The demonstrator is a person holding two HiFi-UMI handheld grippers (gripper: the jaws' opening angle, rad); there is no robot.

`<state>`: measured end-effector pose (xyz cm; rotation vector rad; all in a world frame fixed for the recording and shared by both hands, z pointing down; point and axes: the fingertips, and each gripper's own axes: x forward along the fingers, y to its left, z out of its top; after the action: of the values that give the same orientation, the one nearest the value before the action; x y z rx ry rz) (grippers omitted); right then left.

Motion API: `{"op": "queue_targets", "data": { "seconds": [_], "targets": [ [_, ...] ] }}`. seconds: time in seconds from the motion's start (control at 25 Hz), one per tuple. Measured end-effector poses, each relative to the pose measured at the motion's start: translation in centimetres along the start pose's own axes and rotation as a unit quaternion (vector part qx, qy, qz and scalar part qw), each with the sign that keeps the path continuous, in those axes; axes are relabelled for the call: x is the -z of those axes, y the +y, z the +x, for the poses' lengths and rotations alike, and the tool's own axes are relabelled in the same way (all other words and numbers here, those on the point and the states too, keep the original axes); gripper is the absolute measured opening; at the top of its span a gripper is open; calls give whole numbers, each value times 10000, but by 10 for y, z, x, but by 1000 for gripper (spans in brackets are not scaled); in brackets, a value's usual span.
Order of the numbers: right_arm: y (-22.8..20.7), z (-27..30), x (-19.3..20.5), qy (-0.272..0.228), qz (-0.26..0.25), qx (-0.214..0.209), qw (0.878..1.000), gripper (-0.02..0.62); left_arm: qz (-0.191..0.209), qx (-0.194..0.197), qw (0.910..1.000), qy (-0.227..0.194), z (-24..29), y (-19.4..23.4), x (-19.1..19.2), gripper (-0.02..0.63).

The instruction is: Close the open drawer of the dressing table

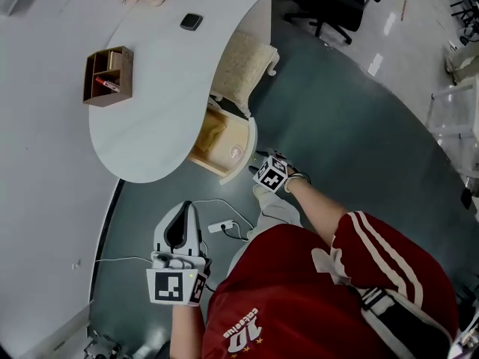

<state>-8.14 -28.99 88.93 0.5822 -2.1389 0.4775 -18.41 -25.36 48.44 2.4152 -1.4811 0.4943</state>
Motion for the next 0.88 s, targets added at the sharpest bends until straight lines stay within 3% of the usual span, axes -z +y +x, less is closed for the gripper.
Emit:
{"op": "queue_targets", "data": {
  "seconds": [0.32, 0.88],
  "targets": [
    [-10, 16, 8, 288, -67, 261, 9992, 118, 39, -133, 9999, -48, -4, 12, -8, 0],
    [-10, 18, -1, 103, -138, 194, 9997, 109, 22, -281, 9995, -153, -3, 19, -22, 0]
  ]
}}
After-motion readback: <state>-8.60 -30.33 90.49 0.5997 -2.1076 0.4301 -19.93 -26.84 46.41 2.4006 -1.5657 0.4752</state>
